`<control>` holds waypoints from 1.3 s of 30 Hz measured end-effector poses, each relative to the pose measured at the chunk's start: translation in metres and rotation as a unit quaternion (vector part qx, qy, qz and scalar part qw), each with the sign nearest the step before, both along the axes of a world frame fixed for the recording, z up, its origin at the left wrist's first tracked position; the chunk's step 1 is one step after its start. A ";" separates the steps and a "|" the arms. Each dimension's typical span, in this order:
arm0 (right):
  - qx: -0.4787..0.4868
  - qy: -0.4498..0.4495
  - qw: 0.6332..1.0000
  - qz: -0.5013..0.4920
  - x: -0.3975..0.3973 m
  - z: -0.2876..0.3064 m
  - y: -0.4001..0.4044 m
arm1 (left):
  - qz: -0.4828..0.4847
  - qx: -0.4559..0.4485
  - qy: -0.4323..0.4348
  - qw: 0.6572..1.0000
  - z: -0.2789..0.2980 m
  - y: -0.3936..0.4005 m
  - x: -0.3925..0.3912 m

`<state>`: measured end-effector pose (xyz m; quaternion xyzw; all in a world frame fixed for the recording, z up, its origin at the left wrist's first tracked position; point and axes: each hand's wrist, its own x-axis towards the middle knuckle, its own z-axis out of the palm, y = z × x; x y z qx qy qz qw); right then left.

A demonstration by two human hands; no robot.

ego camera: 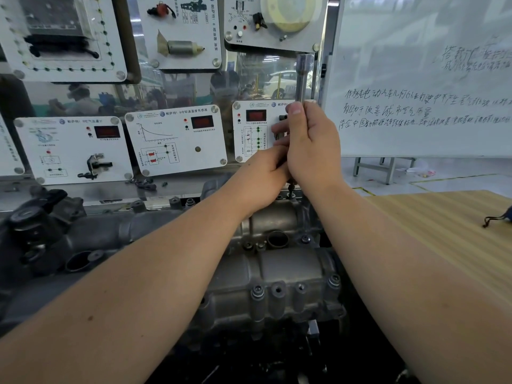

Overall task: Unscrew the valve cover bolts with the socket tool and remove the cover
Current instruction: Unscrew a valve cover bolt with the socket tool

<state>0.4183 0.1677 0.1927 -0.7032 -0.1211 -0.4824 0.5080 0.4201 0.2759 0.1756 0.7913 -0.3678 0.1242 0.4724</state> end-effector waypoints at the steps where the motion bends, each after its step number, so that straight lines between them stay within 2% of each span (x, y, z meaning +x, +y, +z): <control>1: 0.002 0.000 1.000 0.003 0.000 0.000 0.000 | 0.000 0.002 -0.001 1.000 0.000 0.000 0.000; 9: -0.004 -0.001 1.000 0.010 0.002 -0.001 -0.003 | 0.034 0.002 -0.006 0.999 0.000 0.000 0.004; 14: -0.011 0.004 1.000 -0.015 -0.001 0.002 0.000 | 0.019 -0.001 0.010 1.000 0.000 0.000 0.003; 21: 0.004 0.011 1.000 0.016 0.003 -0.001 -0.003 | 0.031 0.001 0.000 1.000 0.000 -0.001 0.003; 26: -0.007 0.003 1.000 -0.013 -0.001 0.001 -0.001 | 0.035 0.005 0.015 0.999 0.001 -0.002 -0.001; 39: 0.009 -0.005 1.000 0.015 0.002 0.000 -0.001 | 0.040 0.014 0.014 0.999 0.002 -0.001 -0.003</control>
